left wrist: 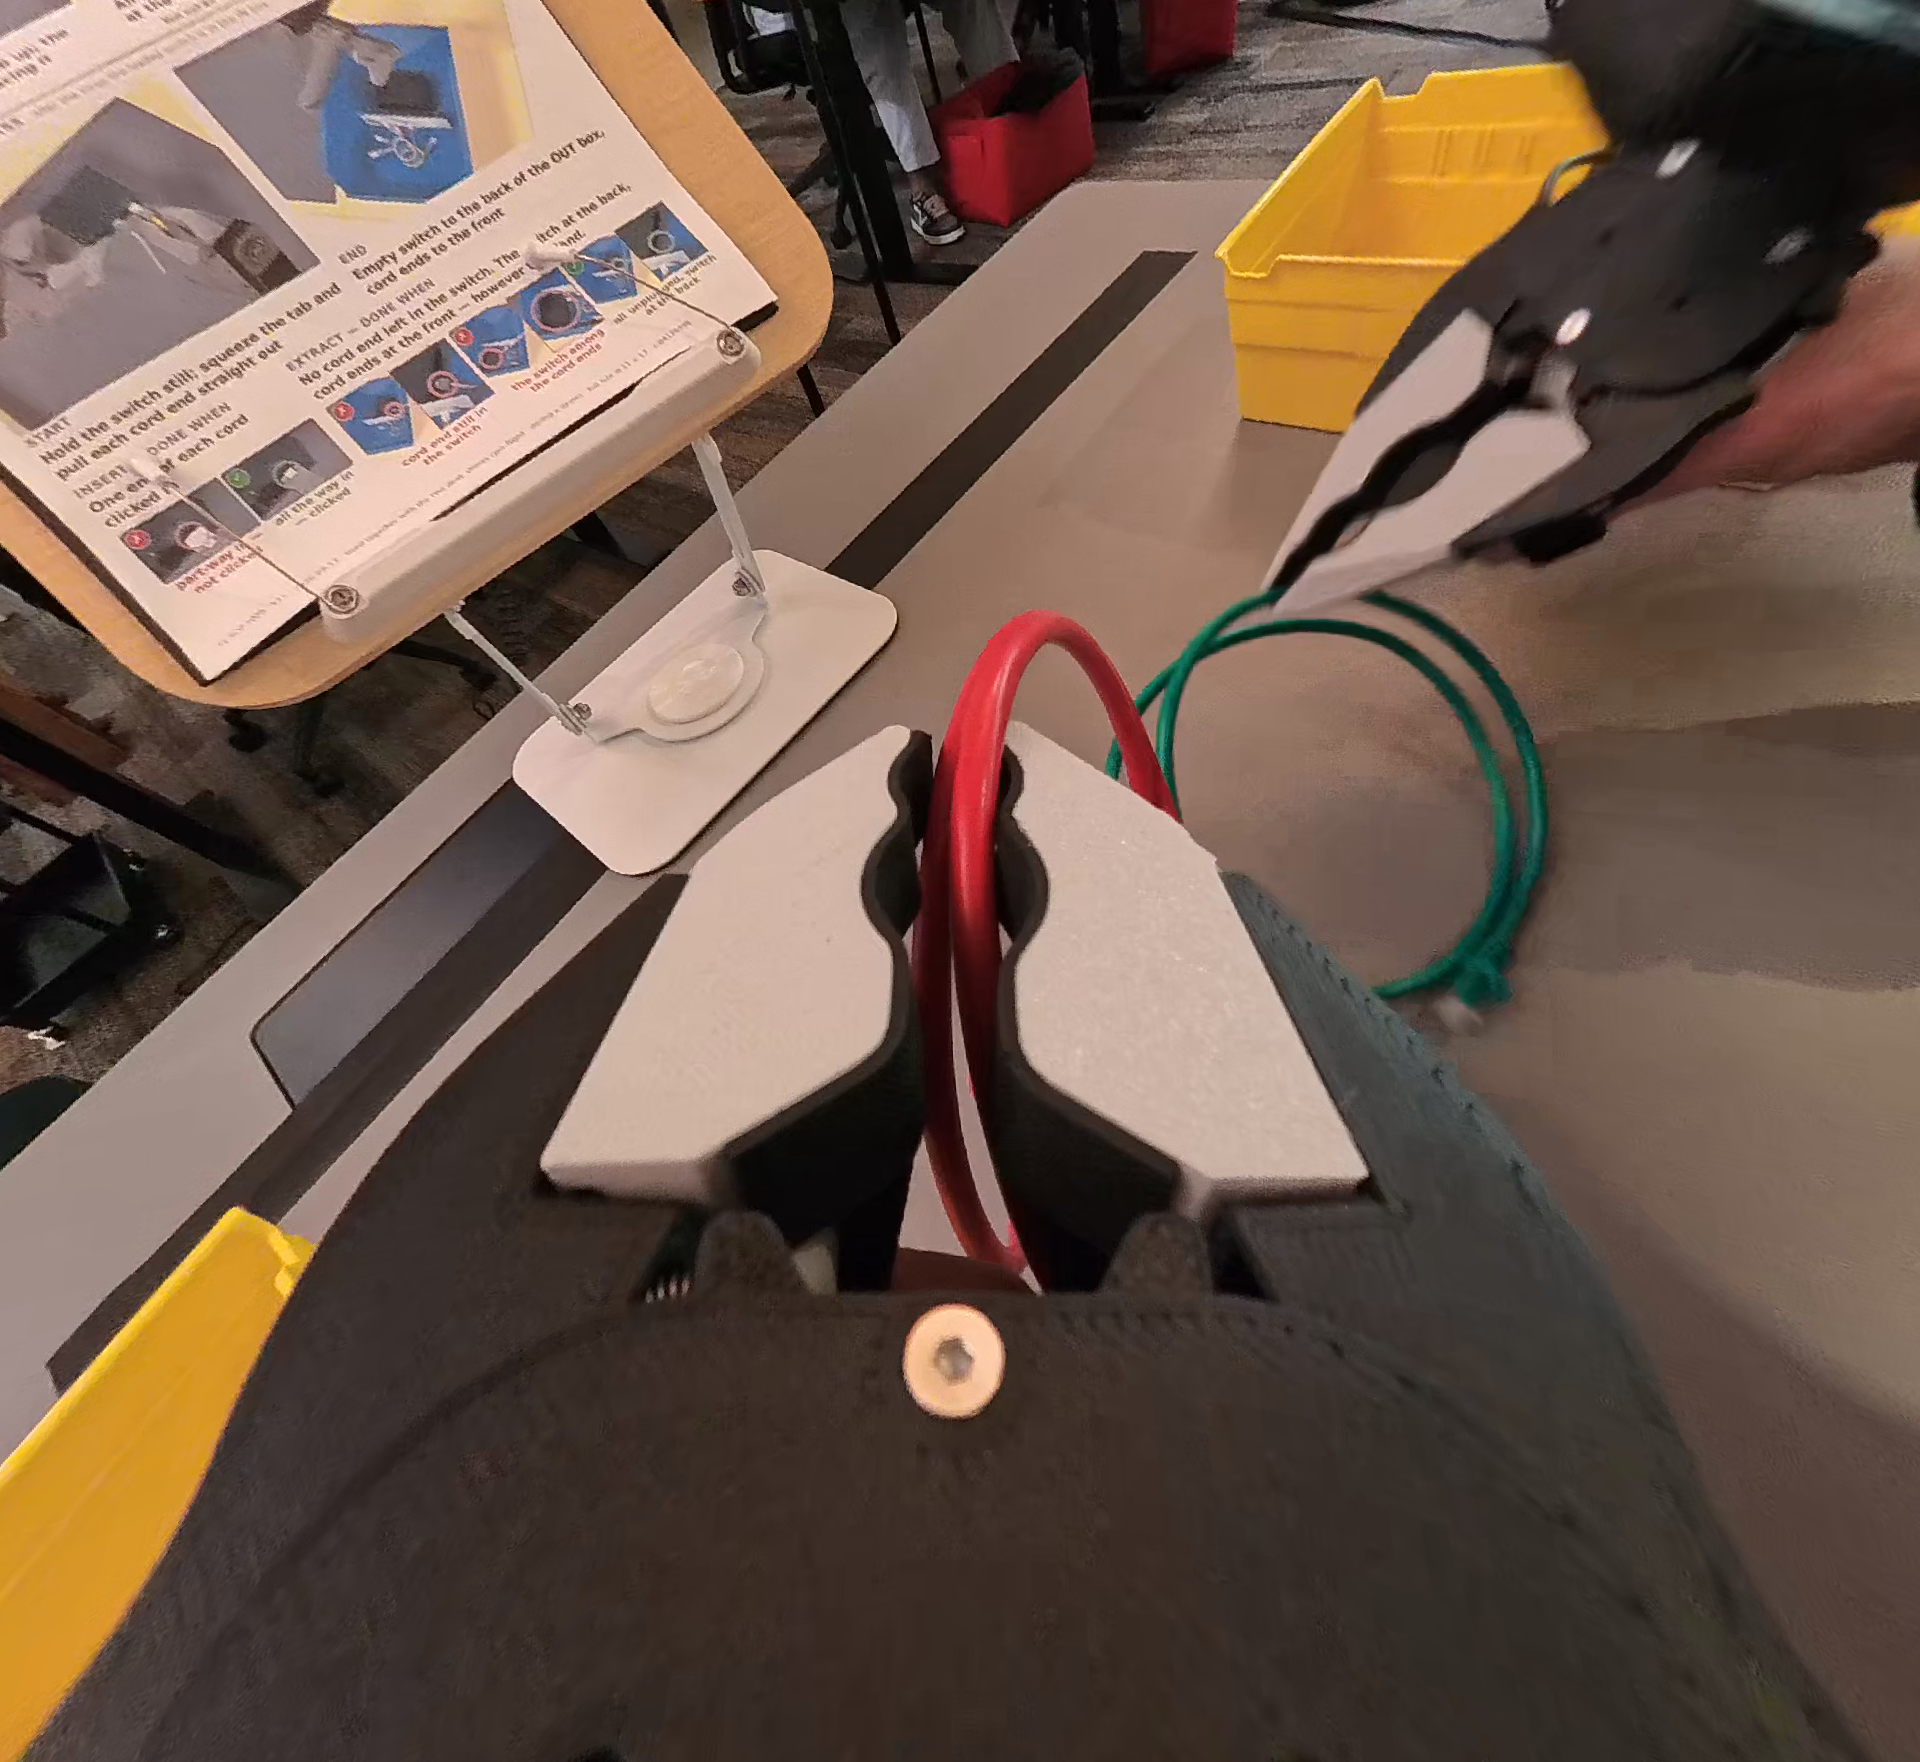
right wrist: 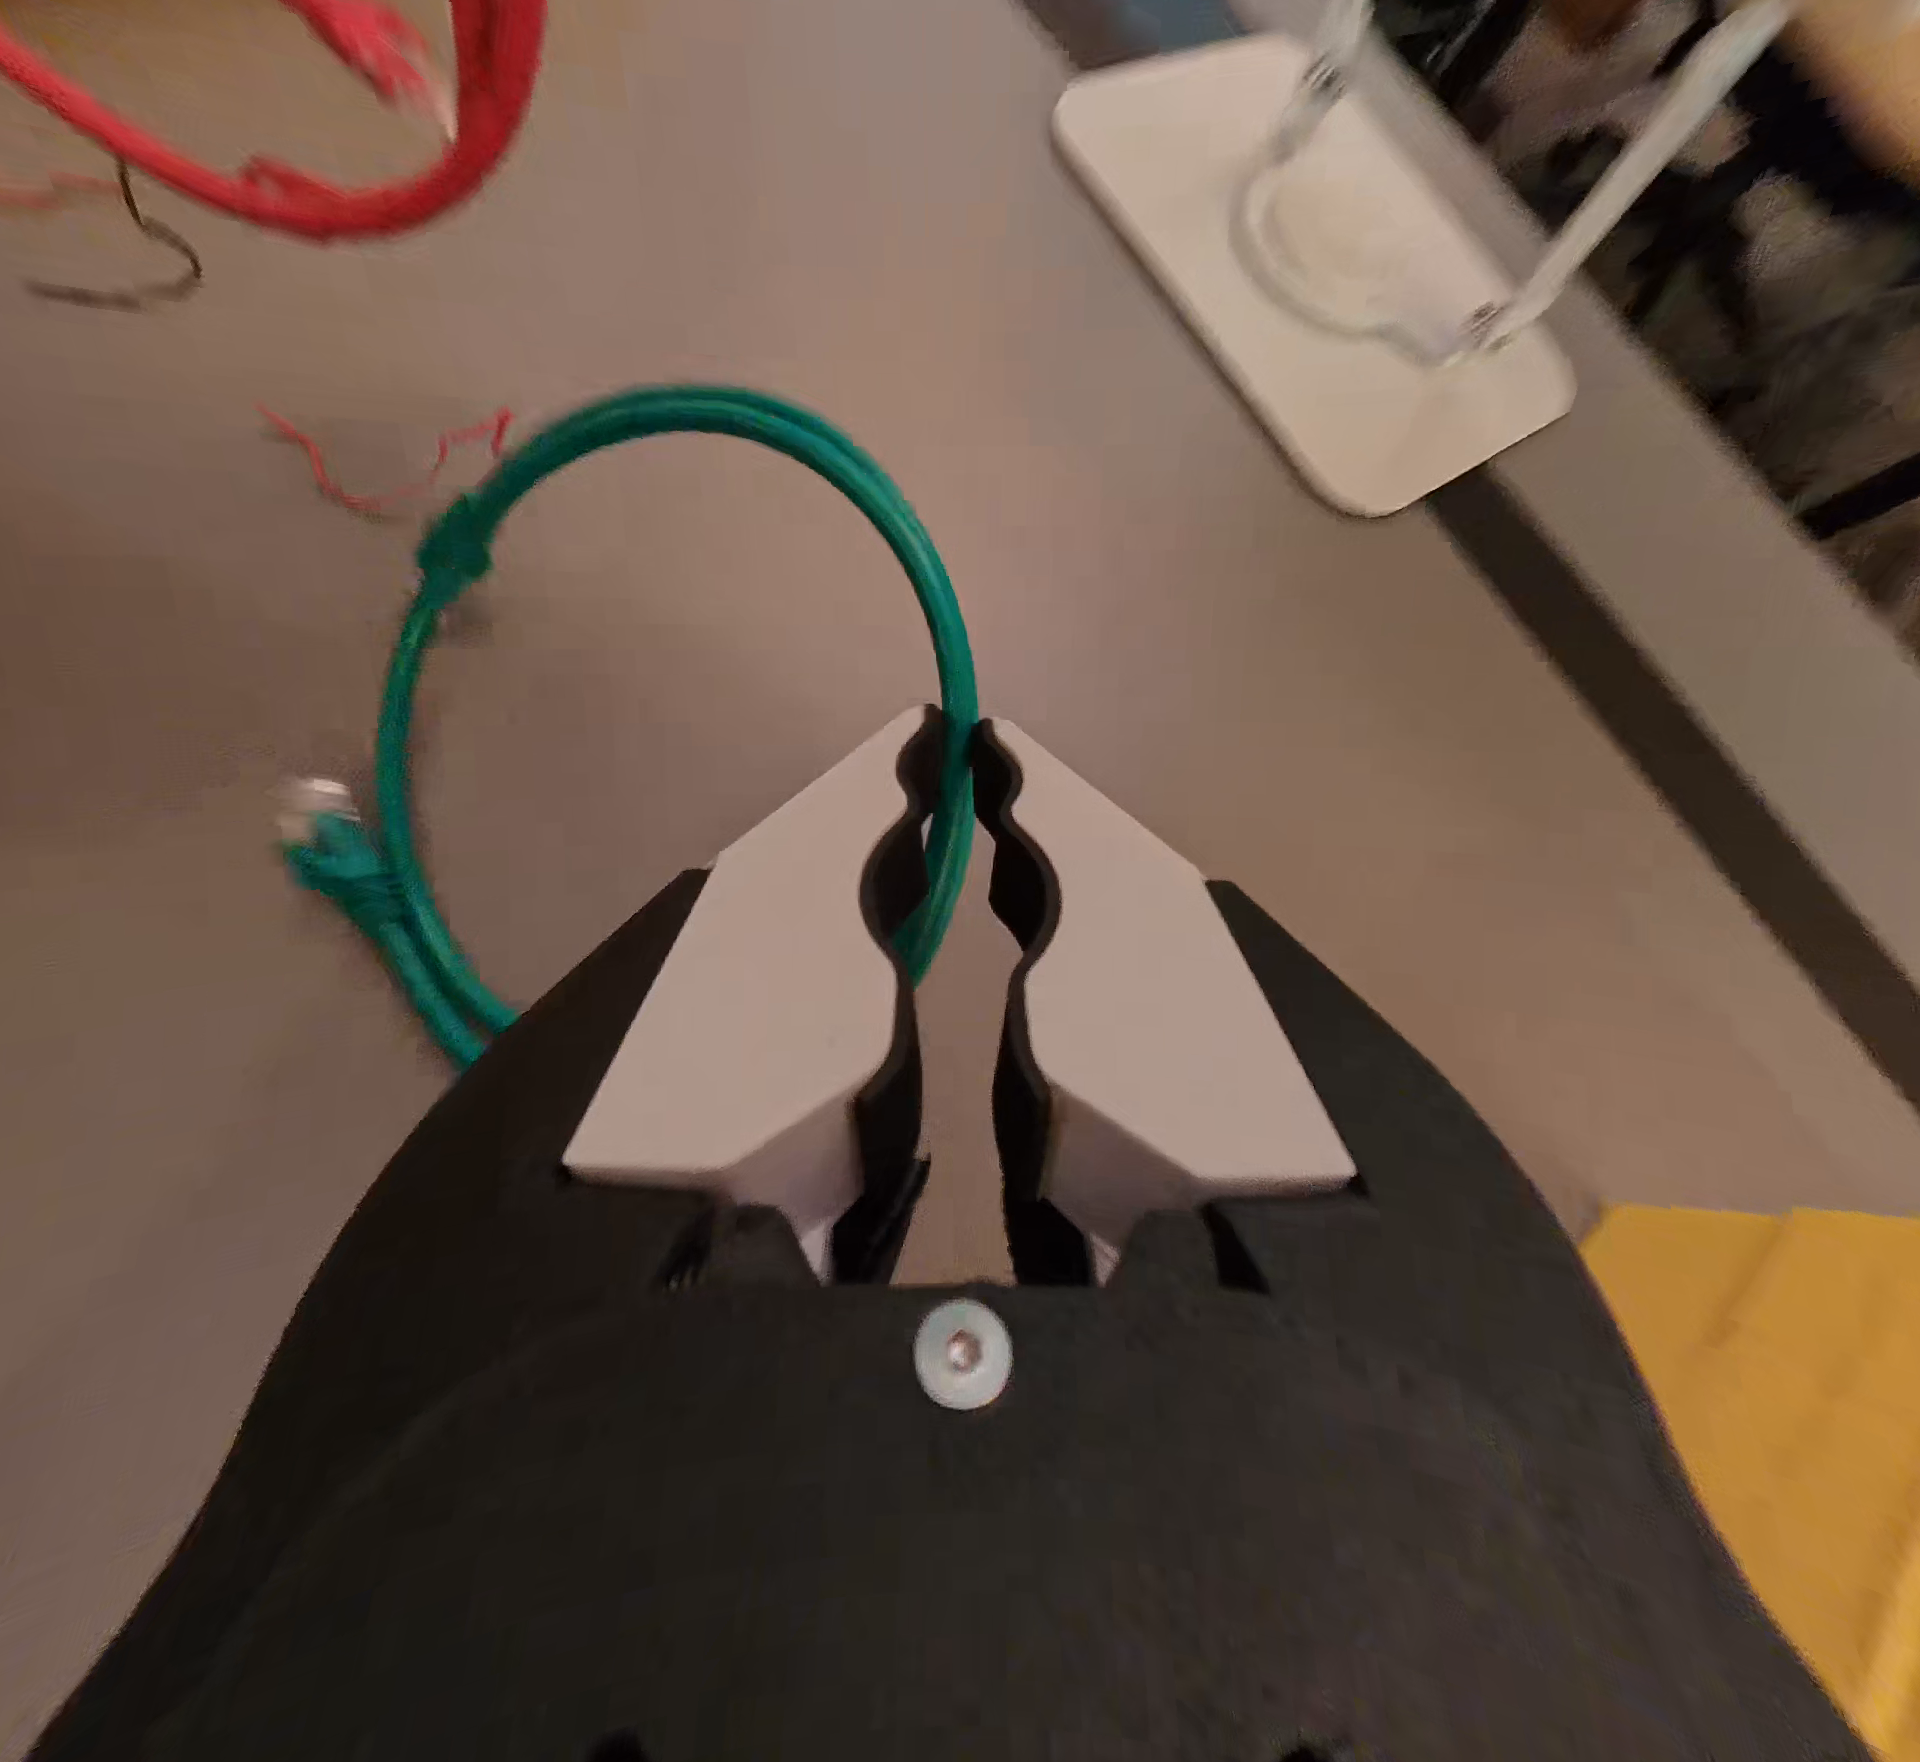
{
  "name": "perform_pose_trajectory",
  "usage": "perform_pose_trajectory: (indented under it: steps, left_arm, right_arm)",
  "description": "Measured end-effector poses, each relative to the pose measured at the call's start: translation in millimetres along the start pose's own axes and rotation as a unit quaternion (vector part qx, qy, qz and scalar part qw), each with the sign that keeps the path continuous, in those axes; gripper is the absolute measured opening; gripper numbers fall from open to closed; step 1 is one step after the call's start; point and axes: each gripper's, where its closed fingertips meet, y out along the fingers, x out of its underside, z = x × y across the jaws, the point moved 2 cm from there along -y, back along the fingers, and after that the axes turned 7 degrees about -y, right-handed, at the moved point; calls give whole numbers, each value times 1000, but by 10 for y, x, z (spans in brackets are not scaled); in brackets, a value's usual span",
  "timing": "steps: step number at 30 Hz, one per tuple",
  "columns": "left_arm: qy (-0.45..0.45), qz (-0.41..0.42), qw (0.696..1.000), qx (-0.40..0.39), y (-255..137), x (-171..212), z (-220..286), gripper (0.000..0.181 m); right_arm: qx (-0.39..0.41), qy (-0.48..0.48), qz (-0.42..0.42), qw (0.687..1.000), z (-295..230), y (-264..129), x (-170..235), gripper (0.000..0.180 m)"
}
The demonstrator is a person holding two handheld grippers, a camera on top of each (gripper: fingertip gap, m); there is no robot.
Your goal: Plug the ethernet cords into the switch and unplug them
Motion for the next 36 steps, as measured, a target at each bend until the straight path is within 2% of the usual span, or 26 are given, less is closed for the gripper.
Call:
perform_pose_trajectory:
  steps: [4,9,13,17,21,27,31,36]
  left_arm:
    - [5,2,1000,-2,-23,-29,19,9]
    - [9,3,1000,0,-22,-45,50,9]
    - [7,6,1000,3,-16,-56,59,9]
    - [9,1,1000,6,26,-43,90,9]
    - [12,-3,1000,10,58,-36,125,9]
    - [14,-8,1000,10,80,-26,148,9]
    - [14,-13,1000,12,117,-6,170,9]
    - [23,-24,999,21,195,29,242,9]
  right_arm:
    - [56,-2,44,997,296,-534,-221,2]
    - [119,-6,75,990,667,-1251,-268,2]
    - [193,-7,78,978,1023,-1972,-142,3]
    - [253,16,63,965,1381,-2567,218,3]
    - [282,51,39,957,1597,-2857,718,3]
    - [283,127,28,950,1662,-2976,1372,4]
    - [286,145,104,941,1638,-3211,1264,3]
    - [317,110,152,930,1677,-3531,864,3]
